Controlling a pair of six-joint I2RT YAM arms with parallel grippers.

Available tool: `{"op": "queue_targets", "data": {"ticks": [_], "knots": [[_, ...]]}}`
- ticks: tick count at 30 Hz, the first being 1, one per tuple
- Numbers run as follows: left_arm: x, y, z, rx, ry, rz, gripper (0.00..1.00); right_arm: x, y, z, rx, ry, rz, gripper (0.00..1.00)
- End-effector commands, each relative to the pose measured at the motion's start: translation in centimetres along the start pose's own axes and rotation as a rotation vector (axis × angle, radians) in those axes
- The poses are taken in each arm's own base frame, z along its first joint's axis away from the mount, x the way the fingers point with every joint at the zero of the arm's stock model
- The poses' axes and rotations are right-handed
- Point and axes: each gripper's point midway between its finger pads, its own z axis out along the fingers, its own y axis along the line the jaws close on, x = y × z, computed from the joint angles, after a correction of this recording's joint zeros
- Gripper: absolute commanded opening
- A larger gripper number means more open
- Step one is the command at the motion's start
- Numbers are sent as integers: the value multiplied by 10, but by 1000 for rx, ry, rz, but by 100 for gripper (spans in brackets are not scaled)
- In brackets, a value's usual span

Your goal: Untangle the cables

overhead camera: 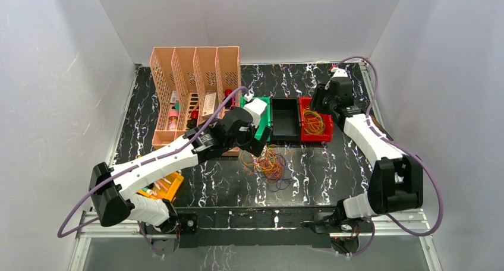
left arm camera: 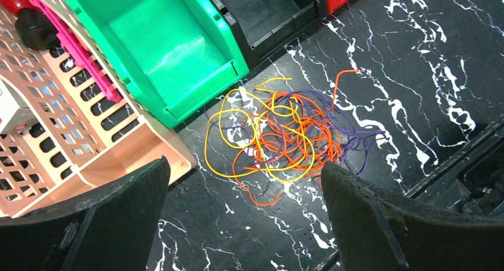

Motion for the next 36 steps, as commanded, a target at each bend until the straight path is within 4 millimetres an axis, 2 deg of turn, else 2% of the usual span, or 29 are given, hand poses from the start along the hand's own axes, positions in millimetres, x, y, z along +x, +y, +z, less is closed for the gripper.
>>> {"op": "queue_targets", "data": {"ticks": [1, 9, 12, 16, 21, 26, 36], "knots": [[-14, 9, -5, -44, -12, 24, 98, -39, -2, -26, 43, -115, -17, 53], [-8, 6, -2, -25, 9, 26, 98, -21, -6, -22, 45, -55, -29, 50], [-4, 4, 4, -22, 28, 30, 98, -14, 1, -10, 2, -25, -23, 49], [-3, 2, 5, -14, 38, 29, 98, -19, 11, 9, -45, -41, 23, 49], [1, 2, 3, -13, 43, 16, 98, -24, 12, 28, -44, -80, 88, 49], [7, 4, 3, -18, 55, 12, 98, -21, 6, 41, -18, -84, 111, 44], [8, 4, 3, -21, 57, 16, 98, 2, -4, 57, 16, -26, 105, 29]]}}
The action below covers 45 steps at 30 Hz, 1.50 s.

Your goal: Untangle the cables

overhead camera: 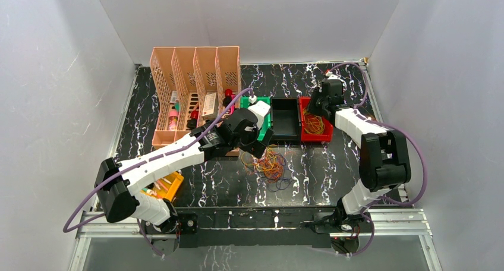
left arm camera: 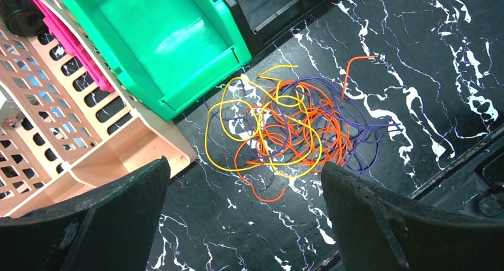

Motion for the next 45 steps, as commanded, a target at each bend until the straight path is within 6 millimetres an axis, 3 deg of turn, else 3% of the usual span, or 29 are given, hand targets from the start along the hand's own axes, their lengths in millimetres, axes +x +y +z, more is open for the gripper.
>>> {"op": "queue_targets", "data": {"ticks": [1, 11, 16, 22, 26, 31, 38, 43, 45], "knots": [[-5, 4, -11, 0, -11, -9, 98, -15, -1, 6, 7, -64, 0, 28], [5, 4, -8, -2, 12, -25, 98, -9, -20, 29, 88, -54, -40, 21], [5, 3, -8, 4, 14, -28, 98, -17, -34, 30, 165, -78, -83, 15], [4, 2, -9, 7, 11, -29, 98, -25, -33, 28, 176, -92, -102, 14], [4, 2, -8, 5, 13, -30, 98, -36, -24, 16, 138, -117, -112, 16], [4, 3, -4, -9, 15, -28, 99, -40, -9, -7, 73, -115, -111, 32], [3, 0, 1, -1, 9, -32, 98, -21, -7, -36, 40, -78, -95, 36], [6, 1, 4, -5, 19, -32, 98, -3, -9, -45, 38, -2, -108, 38], [7, 1, 4, -5, 21, -32, 98, -5, -12, -45, 49, -22, -101, 40]]}}
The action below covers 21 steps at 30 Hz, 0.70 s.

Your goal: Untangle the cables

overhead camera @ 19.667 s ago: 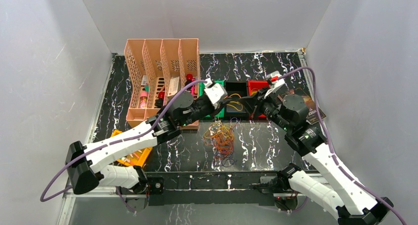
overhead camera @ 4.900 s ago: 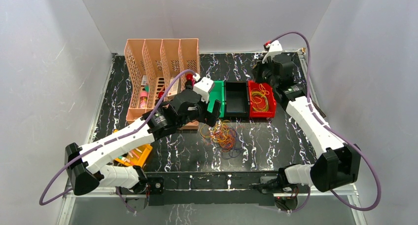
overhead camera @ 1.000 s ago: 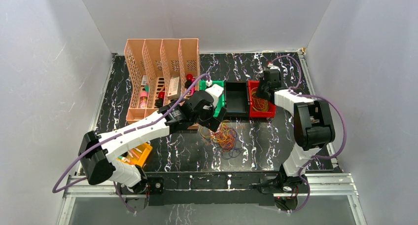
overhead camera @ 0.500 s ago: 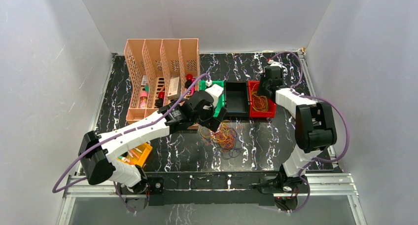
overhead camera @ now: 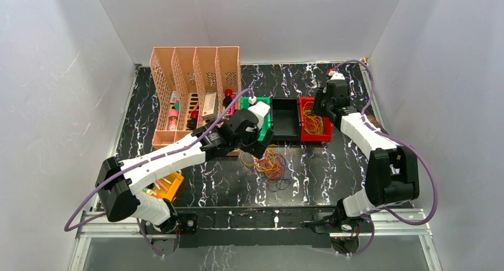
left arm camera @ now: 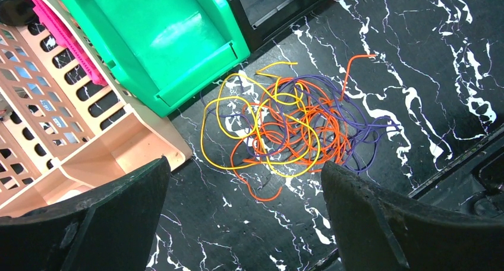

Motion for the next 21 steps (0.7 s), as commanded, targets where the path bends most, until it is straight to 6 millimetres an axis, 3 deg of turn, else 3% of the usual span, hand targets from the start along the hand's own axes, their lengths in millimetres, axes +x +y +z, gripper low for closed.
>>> {"op": "queue_targets", "data": {"ticks": [1, 8, 11, 21], "knots": [[3, 2, 1, -1, 10, -8, 98, 5, -3, -6, 3, 2, 10, 41], [1, -1, 2, 10, 13, -1, 98, -32, 35, 1, -178, -116, 60, 41], [2, 0, 0, 10, 13, -8, 98, -36, 42, 12, -202, -109, 88, 40], [5, 2, -3, 3, 10, -11, 98, -23, 24, 47, -113, -56, 104, 38]]}}
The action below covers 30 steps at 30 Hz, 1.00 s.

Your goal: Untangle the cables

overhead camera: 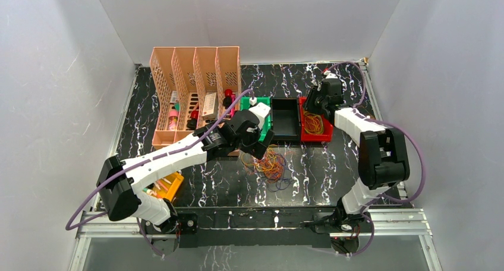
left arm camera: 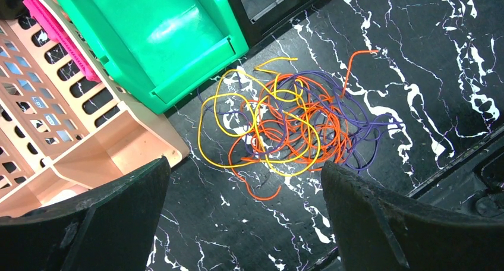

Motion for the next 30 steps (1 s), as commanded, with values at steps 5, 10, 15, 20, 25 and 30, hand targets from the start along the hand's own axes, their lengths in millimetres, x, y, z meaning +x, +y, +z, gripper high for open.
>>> {"op": "queue_targets", "data": {"ticks": [5, 10, 15, 20, 25, 30], "knots": [[2, 3, -7, 3, -2, -8, 98, -26, -8, 17, 35, -75, -5, 26], [4, 4, -7, 4, 3, -17, 98, -20, -17, 24, 68, -65, -14, 18], [5, 3, -7, 5, 4, -20, 98, -5, -25, 35, 81, -29, -17, 14], [6, 2, -4, 9, 13, -18, 98, 16, -34, 45, 93, 27, -19, 10], [9, 2, -2, 1, 21, -23, 98, -20, -16, 13, 66, -39, -40, 38], [3, 8, -3, -35, -2, -35, 98, -36, -1, -31, 30, -102, -13, 48]]}}
